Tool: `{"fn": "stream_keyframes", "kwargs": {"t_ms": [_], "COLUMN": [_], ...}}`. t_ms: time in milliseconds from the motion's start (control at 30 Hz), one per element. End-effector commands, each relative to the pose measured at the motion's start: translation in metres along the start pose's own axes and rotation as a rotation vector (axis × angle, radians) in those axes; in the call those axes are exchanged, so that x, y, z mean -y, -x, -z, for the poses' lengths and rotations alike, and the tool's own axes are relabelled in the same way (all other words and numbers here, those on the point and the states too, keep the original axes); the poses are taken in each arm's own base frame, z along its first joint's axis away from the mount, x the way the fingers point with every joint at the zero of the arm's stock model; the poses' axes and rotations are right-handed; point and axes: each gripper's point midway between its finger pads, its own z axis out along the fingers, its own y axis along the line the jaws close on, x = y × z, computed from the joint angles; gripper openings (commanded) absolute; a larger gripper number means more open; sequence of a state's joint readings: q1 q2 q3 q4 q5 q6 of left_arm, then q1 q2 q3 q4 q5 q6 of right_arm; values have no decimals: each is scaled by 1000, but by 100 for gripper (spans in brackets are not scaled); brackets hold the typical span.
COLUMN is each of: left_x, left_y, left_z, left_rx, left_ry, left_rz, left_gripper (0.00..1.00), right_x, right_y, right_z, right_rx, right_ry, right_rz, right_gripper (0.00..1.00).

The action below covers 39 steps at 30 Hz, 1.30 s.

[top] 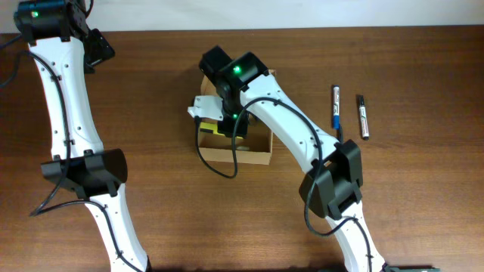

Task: Pack container
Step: 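Lower the highlighter into the box and open the right gripper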

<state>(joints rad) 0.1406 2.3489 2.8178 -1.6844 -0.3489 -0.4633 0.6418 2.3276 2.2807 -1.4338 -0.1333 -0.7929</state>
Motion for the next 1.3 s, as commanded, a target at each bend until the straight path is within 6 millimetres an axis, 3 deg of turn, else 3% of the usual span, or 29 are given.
{"fn": "stream_keyframes", "kwargs": {"t_ms": [0, 233, 400, 500, 600, 767, 1000, 1133, 1267], "left_x": [-6, -6, -6, -6, -6, -6, -6, -6, -6], "left_y": [2, 2, 2, 2, 2, 2, 2, 2, 2], "left_z": [7, 7, 7, 7, 7, 7, 7, 7, 7], "left_rx": [14, 14, 14, 14, 14, 14, 14, 14, 14], "left_ry": [7, 7, 7, 7, 7, 7, 7, 7, 7], "left_rz": [-1, -1, -1, -1, -1, -1, -1, -1, -1], "left_gripper": [100, 100, 100, 100, 100, 100, 100, 100, 100], "right_x": [4, 4, -2, 0, 8, 23, 64, 73, 84], "right_y": [-14, -28, -34, -33, -33, -18, -11, -31, -75], "right_z": [-18, -52, -63, -60, -46, 9, 134, 189, 206], "right_rx": [-14, -33, -50, -52, -63, -12, 161, 261, 281], "right_ry": [32, 63, 84, 71, 24, -81, -421, -543, -553], "right_rz": [-10, -31, -54, -100, -173, -264, -614, -821, -1048], "right_gripper": [4, 4, 4, 26, 29, 38, 37, 38, 40]}}
